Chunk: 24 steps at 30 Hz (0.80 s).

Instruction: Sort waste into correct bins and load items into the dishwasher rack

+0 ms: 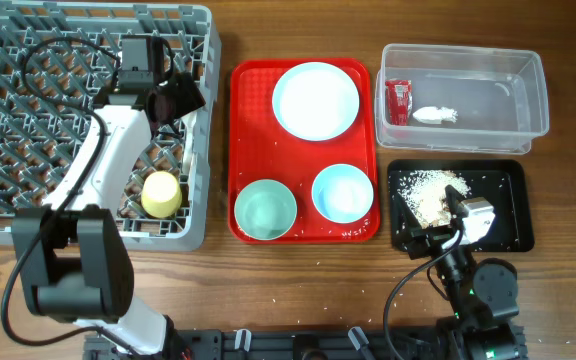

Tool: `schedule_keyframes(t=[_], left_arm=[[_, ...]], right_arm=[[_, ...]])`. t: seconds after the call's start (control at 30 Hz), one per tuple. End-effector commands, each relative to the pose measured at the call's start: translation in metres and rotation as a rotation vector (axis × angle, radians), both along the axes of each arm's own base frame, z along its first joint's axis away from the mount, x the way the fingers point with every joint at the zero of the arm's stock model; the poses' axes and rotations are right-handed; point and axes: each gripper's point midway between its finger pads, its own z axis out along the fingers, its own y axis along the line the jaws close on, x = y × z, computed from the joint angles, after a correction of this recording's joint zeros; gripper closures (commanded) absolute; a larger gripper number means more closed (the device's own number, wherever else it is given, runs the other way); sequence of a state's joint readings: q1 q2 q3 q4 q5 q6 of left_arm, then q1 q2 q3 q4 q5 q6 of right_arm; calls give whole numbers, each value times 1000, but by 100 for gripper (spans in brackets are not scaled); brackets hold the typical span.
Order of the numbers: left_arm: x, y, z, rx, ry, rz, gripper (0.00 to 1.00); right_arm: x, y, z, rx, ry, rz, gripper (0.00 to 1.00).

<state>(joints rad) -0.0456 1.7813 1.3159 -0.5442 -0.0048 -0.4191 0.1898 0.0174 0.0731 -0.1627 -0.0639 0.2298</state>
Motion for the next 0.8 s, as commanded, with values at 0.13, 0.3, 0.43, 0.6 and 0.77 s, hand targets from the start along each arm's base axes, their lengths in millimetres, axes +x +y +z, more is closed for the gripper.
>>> schedule_keyframes(t=[0.13, 0.3, 0.43, 0.6, 0.77], left_arm=[[-14, 7, 68, 48, -116, -20, 96], [-11, 7, 19, 51, -1, -23, 96], [-2, -2, -42, 16, 99, -53, 95], [25, -7, 25, 6, -78, -87, 74], [20, -6, 62, 10, -138, -83, 54]], right_arm=[[-1, 1, 3, 13, -11, 6, 0], [-1, 1, 3, 12, -11, 6, 0], [-1, 1, 3, 13, -11, 6, 0], [-1, 1, 3, 13, -11, 6, 0], [-1, 1, 3, 13, -11, 6, 0]])
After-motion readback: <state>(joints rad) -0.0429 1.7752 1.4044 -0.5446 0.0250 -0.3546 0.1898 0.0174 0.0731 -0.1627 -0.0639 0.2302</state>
